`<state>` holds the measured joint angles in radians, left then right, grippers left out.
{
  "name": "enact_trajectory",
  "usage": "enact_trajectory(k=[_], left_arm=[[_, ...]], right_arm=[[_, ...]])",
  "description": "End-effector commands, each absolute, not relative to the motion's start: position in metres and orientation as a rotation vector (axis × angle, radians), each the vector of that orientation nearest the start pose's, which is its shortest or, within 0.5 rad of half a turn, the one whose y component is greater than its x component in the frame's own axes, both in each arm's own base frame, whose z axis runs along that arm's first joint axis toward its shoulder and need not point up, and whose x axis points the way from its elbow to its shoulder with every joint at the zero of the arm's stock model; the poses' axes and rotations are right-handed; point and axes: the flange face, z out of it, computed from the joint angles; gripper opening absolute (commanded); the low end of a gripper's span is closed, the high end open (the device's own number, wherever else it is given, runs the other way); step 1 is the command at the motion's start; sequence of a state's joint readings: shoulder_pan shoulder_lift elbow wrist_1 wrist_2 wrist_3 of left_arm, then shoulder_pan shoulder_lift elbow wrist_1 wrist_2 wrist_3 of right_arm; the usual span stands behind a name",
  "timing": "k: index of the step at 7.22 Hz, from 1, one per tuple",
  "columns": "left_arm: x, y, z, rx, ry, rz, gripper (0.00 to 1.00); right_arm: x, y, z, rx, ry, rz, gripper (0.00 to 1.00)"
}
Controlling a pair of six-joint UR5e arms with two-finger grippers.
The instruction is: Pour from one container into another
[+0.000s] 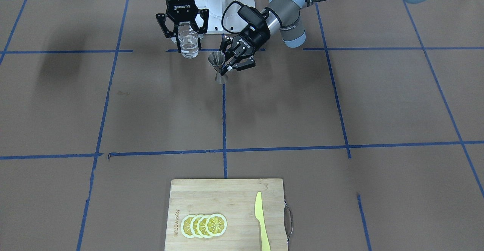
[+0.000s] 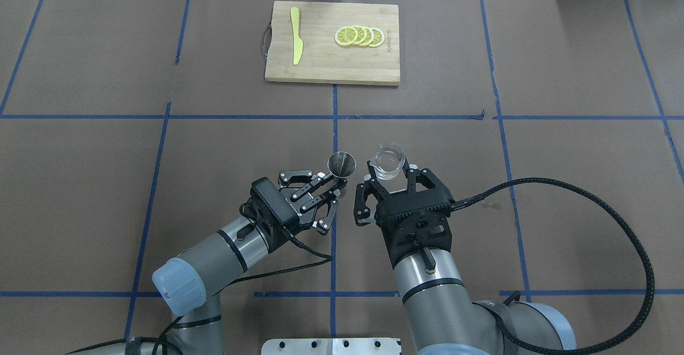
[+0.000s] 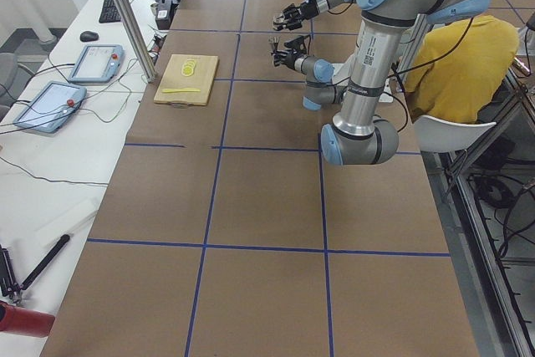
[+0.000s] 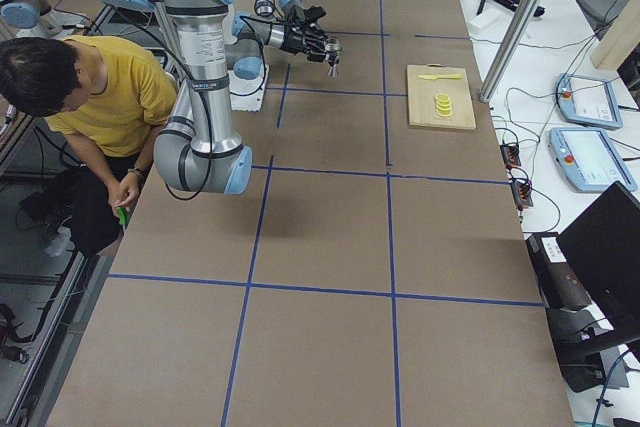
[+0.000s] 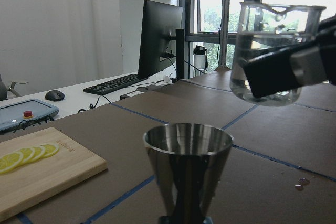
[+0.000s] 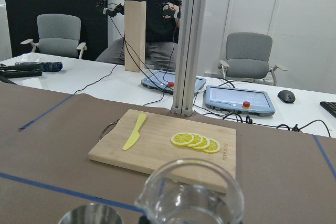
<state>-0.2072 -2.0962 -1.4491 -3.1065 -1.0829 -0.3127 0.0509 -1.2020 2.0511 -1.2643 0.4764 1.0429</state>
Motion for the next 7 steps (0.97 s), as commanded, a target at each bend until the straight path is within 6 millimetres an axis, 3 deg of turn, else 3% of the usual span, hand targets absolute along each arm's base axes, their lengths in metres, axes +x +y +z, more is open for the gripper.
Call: enact_trajectory(k=[1,3,7], left_arm=[[0.571,-0.302,0.255,1.500,1.160,0.256,0.00],[0.570,-0.302,0.254,1.505,1.155,0.258,0.00],[0.571,-0.301,0.253,1.516,1.143,0.274,0.00]], right_arm=[[-0.484,-0.259,0.175,1.203,-0.631,0.196,0.00],[-0.488,-0.260,0.157,1.201,-0.584,0.160,0.00],[-0.491,-0.261,0.160,1.212,-0.490,0.032,0.00]])
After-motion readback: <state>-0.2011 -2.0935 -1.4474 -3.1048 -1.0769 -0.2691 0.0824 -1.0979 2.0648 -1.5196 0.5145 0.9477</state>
